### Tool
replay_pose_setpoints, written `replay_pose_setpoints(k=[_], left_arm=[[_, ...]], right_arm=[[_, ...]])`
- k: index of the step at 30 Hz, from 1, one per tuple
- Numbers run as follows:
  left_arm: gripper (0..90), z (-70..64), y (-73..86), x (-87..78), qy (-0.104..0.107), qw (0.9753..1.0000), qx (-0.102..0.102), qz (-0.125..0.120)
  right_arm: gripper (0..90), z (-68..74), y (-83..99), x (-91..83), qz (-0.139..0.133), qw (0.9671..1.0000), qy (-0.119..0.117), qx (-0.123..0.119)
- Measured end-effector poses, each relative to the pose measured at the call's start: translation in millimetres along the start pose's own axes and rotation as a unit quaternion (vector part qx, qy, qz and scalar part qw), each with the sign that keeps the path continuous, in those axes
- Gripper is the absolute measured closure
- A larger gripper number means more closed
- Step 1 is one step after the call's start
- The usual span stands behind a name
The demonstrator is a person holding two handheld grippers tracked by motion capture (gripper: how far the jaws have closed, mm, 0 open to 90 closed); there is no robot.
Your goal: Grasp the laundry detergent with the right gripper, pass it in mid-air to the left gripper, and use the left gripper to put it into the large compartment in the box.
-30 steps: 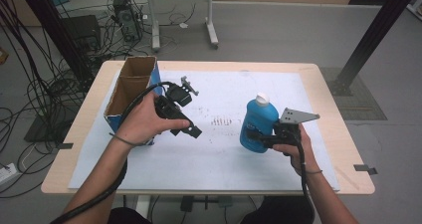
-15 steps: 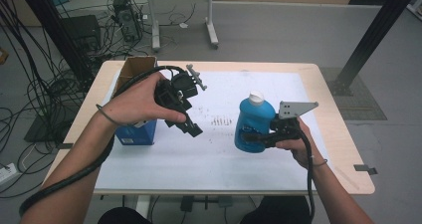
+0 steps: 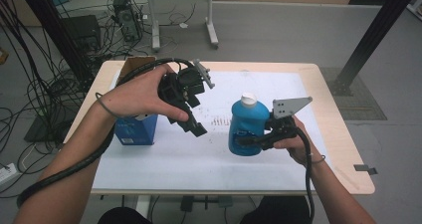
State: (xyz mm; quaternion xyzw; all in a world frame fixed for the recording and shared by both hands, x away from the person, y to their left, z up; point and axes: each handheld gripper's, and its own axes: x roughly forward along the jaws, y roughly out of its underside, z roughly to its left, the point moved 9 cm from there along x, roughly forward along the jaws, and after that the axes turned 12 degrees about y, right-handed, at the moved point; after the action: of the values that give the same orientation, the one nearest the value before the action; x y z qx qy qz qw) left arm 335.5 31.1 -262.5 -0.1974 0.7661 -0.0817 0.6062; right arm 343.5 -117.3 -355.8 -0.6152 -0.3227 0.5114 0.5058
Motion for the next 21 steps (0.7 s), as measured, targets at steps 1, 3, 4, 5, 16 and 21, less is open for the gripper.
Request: replay_pose_setpoints(k=[1, 3, 4, 5, 16, 21], left_arm=[[10.6, -0.2, -2.7, 0.0, -0.001, 1.0, 0.001, 0.002], [10.5, -0.9, -4.7, -0.2, 0.0, 1.0, 0.003, 0.003], [10.5, -2.2, -7.6, -0.1, 0.0, 0.9999, 0.008, 0.006], [10.5, -3.3, -9.6, 0.0, 0.002, 0.9999, 0.01, 0.007], [10.5, -12.2, -26.6, 5.2, 0.004, 0.9993, 0.032, 0.019], [10.5, -16.5, -34.5, 9.0, 0.005, 0.999, 0.043, 0.016]], right_arm=[[44.3, 2.5, -1.9, 2.1, 0.0, 1.0, -0.008, -0.005], [44.3, 3.7, -2.7, 3.2, 0.002, 0.9999, -0.011, -0.008], [44.3, 6.3, -4.1, 5.7, 0.004, 0.9998, -0.018, -0.01], [44.3, 7.5, -4.7, 7.0, 0.006, 0.9997, -0.022, -0.012], [44.3, 20.7, -11.5, 19.9, 0.013, 0.9983, -0.05, -0.028], [44.3, 25.7, -15.0, 26.4, 0.012, 0.998, -0.053, -0.033]])
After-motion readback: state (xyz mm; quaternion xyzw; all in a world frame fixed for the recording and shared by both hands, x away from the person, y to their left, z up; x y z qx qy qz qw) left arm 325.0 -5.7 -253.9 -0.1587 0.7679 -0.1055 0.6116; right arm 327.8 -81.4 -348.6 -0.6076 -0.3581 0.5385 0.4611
